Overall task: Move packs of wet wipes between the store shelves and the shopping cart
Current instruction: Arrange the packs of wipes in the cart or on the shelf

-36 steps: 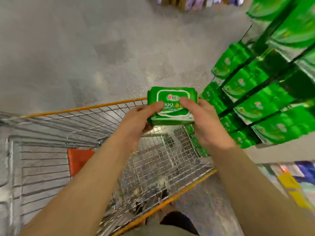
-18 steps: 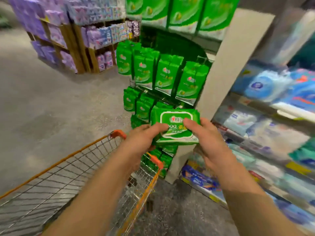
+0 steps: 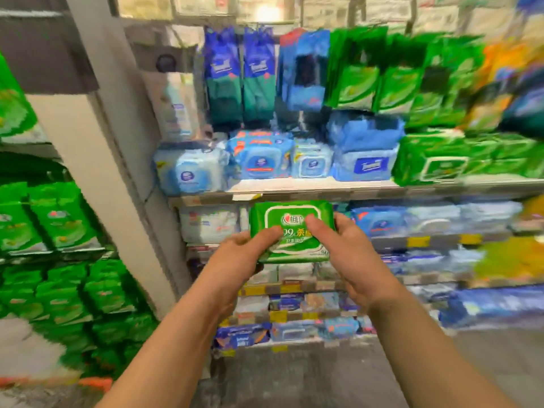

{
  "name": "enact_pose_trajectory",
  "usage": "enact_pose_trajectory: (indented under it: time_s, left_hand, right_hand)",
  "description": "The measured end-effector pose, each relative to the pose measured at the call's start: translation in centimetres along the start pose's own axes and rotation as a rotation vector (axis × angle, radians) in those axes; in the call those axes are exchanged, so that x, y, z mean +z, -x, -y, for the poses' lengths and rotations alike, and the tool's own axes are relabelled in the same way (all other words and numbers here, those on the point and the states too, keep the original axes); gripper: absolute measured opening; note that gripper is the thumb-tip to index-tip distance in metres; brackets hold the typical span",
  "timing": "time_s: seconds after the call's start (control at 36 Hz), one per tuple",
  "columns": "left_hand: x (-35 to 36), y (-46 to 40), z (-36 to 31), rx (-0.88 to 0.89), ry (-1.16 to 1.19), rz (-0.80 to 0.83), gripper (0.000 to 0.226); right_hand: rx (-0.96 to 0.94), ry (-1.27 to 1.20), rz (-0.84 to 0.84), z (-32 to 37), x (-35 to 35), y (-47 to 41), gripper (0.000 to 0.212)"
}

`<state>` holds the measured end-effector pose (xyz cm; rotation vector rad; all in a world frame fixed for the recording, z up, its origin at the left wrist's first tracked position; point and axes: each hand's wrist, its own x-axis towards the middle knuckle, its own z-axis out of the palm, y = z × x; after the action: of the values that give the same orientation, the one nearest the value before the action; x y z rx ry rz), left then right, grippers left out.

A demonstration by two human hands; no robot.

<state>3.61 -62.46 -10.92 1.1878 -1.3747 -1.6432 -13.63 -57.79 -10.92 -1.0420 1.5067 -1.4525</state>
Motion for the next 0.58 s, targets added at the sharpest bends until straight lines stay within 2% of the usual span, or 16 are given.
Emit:
enact_pose_trajectory:
  time_s: [0.06, 0.08, 0.11, 0.17, 0.19, 0.28, 0.33, 0.39, 0.44, 0.5, 0.58]
  left_hand:
    - [2.8, -0.8, -0.2, 0.018, -0.034, 0.059, 0.028]
    - [4.1, -1.1, -0.3, 0.028, -0.058, 0.081, 0.031]
    - [5.2, -1.5, -0.5, 0.040, -0.081, 0.104, 0.039]
    - [7.2, -2.5, -0.7, 0.052, -0.114, 0.156, 0.057]
    - [8.1, -2.9, -0.9, 0.053, -0.129, 0.180, 0.058]
    - [10.7, -4.5, -1.3, 0.063, -0.149, 0.243, 0.039]
    - [12.2, -5.9, -1.5, 0.063, -0.165, 0.283, 0.039]
    - [13.8, -7.3, -1.7, 0.067, -0.173, 0.344, 0.050]
    - [15.3, -8.9, -1.8, 0.066, -0.160, 0.384, 0.054]
    - [17.0, -10.6, -2.0, 0.067, -0.151, 0.407, 0.040]
    - [19.4, -12.8, -2.7, 0.058, -0.131, 0.471, 0.026]
  right_hand:
    - [0.000, 0.003, -0.055, -0.1, -2.8, -0.2, 0.095]
    - [0.008, 0.009, -0.084, -0.1, -4.1, -0.4, 0.099]
    - [0.015, 0.023, -0.107, 0.0, -5.4, -0.4, 0.096]
    - [0.030, 0.054, -0.141, 0.4, -7.5, -0.3, 0.078]
    - [0.039, 0.060, -0.162, 0.3, -8.5, -0.4, 0.068]
    - [0.043, 0.051, -0.229, -0.1, -11.2, -0.9, 0.045]
    - [0.045, 0.050, -0.269, -0.2, -12.6, -1.3, 0.040]
    - [0.044, 0.049, -0.304, -0.3, -14.0, -1.7, 0.032]
    - [0.050, 0.046, -0.346, -0.2, -15.3, -2.3, 0.033]
    - [0.053, 0.069, -0.391, -0.2, -16.5, -3.1, 0.038]
    - [0.049, 0.086, -0.452, 0.1, -18.4, -4.3, 0.033]
